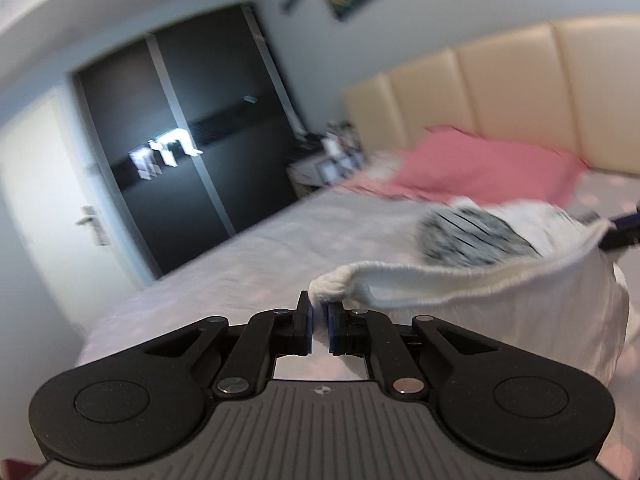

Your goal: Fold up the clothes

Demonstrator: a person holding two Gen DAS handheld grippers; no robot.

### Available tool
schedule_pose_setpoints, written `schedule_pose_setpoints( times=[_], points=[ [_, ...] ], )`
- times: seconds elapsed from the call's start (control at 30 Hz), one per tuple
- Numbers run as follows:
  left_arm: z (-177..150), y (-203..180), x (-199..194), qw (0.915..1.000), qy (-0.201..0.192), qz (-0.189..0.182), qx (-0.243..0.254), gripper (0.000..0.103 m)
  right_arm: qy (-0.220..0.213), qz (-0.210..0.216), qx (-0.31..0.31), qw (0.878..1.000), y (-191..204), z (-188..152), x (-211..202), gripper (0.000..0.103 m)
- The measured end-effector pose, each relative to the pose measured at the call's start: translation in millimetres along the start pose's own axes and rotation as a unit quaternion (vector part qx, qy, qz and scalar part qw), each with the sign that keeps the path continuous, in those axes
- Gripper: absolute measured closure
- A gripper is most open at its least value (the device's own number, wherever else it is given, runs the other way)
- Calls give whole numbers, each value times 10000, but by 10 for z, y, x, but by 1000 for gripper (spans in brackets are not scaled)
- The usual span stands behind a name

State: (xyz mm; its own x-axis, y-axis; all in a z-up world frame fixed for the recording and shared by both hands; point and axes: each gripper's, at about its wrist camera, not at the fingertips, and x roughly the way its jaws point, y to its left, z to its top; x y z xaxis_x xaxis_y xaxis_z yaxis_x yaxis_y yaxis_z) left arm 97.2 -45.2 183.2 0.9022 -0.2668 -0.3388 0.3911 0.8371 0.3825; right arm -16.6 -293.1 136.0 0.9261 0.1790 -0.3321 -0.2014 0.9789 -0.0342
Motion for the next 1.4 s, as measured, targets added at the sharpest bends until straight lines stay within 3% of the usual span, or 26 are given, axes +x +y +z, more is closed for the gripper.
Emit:
schedule_pose_setpoints(
  times=[0.23,0.3,0.43,0.63,0.77,0.87,1.17,1.23,1.3,1.4],
  points=[
    [209,549,-705,9931,-615,840,-548,98,-829,999,-37,9915,494,405,-80,94],
    [227,531,-698,9936,-583,780,-572,99,-926,1203,34,9884,529,460,-96,94],
    [63,204,-420,9980,-278,550,-129,99,-620,1058,112,9924,448,417,10,94],
    [-275,-162,181,9981,294,-229,-483,98,411,157,319,9985,37,80,252,94],
    [-432,-361,502,9926,645,-778,-677,86,879,-530,456,9937,-343,-154,391,94],
    [-582,-459,463,9918,704,-907,-552,85,1106,-1112,566,9860,-634,-278,486,94],
    [-1031,-491,185,9832,1355,-1083,-571,75,1389,-2602,809,9521,-1488,-520,529,94],
    [-1158,-483,92,9780,1557,-1198,-699,58,1355,-2939,799,9428,-1672,-533,547,94],
    [-1296,-503,-20,9709,1789,-1371,-811,52,1315,-3353,908,9285,-1894,-561,552,94],
    [-1511,-585,-180,9607,2125,-1561,-869,52,1300,-3956,1219,9010,-2186,-628,445,94]
  ],
)
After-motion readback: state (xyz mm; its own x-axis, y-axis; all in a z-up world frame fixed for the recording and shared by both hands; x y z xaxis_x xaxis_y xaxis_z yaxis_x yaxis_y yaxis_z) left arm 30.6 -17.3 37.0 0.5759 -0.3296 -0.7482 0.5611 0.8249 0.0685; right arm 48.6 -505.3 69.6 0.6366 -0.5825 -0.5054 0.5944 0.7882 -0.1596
